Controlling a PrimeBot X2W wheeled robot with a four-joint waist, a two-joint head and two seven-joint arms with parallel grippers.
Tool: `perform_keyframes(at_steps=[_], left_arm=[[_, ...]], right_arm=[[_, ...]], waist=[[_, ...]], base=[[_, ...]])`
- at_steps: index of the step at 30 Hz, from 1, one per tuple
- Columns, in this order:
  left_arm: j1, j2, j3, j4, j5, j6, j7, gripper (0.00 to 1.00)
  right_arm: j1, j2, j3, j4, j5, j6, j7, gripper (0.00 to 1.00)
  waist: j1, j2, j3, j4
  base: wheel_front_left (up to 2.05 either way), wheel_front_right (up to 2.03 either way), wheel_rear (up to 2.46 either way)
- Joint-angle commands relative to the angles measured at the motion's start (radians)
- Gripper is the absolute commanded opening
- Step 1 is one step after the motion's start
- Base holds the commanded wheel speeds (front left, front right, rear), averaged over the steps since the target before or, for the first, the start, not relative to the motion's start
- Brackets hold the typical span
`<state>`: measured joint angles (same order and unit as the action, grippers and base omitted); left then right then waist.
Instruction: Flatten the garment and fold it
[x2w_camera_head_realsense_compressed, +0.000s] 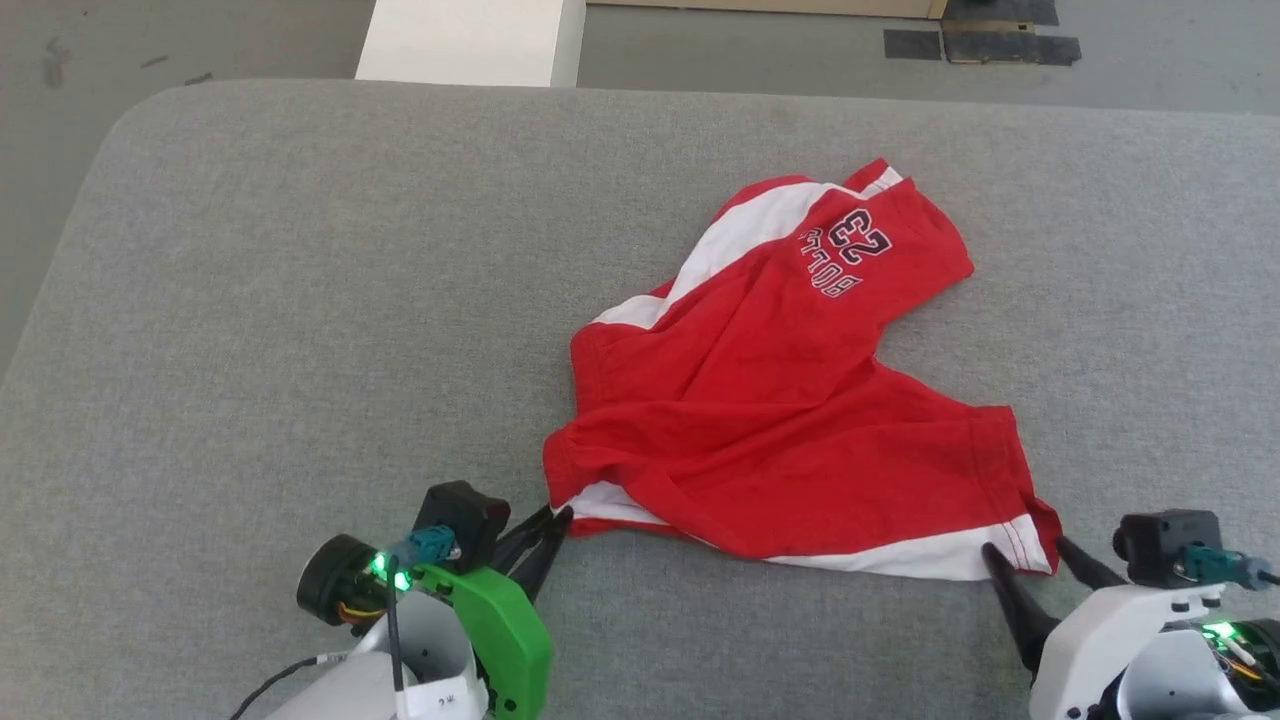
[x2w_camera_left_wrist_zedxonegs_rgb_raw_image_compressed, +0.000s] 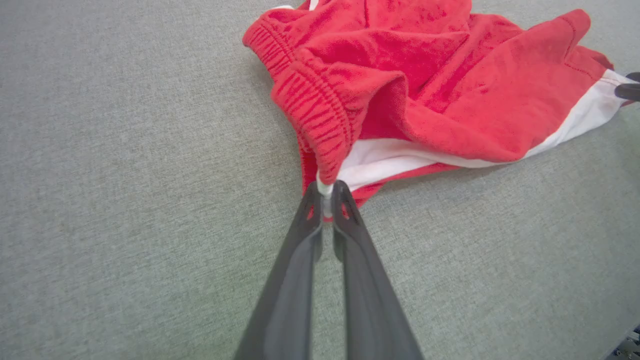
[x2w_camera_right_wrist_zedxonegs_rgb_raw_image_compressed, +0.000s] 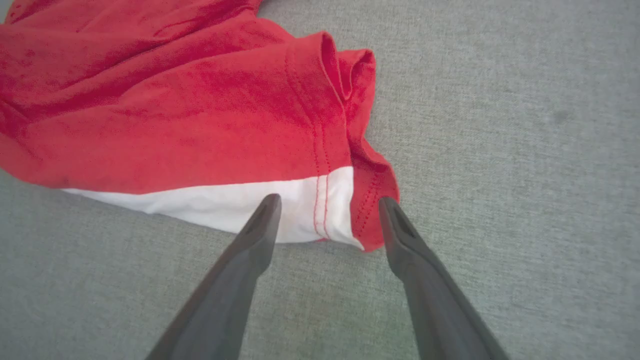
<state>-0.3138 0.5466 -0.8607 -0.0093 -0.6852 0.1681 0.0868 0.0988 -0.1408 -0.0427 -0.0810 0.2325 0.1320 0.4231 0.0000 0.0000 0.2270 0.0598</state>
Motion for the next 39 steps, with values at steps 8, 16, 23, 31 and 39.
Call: perform_keyframes(at_steps=[8,16,23,31,39], left_arm=[[-0.017,-0.005,-0.009,-0.002,0.0,0.002,0.0,0.0],[-0.019,-0.001,-0.012,-0.001,-0.003,0.001,0.002,0.0],[-0.02,0.003,-0.016,-0.002,-0.005,-0.002,0.005,0.0],[-0.003,0.013,-0.024,0.008,-0.015,-0.002,0.011,0.0],[-0.007,0.048,-0.029,-0.02,-0.008,-0.015,0.02,0.0]], right_arm=[[-0.021,-0.036,0.034,-0.033,0.05,-0.001,0.115,1.0],[-0.033,-0.052,0.055,-0.034,0.062,-0.001,0.123,1.0],[-0.044,-0.061,0.068,-0.011,0.067,-0.001,0.108,0.09],[-0.04,-0.081,0.074,-0.007,0.072,-0.001,0.06,0.0],[-0.027,-0.115,0.056,-0.06,0.139,-0.001,-0.01,0.0]], waist=[[0.0,0.0,0.009,0.005],[0.0,0.0,0.014,0.01],[0.0,0.0,0.015,0.013],[0.0,0.0,-0.014,0.008],[0.0,0.0,-0.072,-0.009]], base=[[0.0,0.0,0.0],[0.0,0.0,0.0],[0.0,0.0,0.0],[0.0,0.0,0.0],[0.0,0.0,0.0]])
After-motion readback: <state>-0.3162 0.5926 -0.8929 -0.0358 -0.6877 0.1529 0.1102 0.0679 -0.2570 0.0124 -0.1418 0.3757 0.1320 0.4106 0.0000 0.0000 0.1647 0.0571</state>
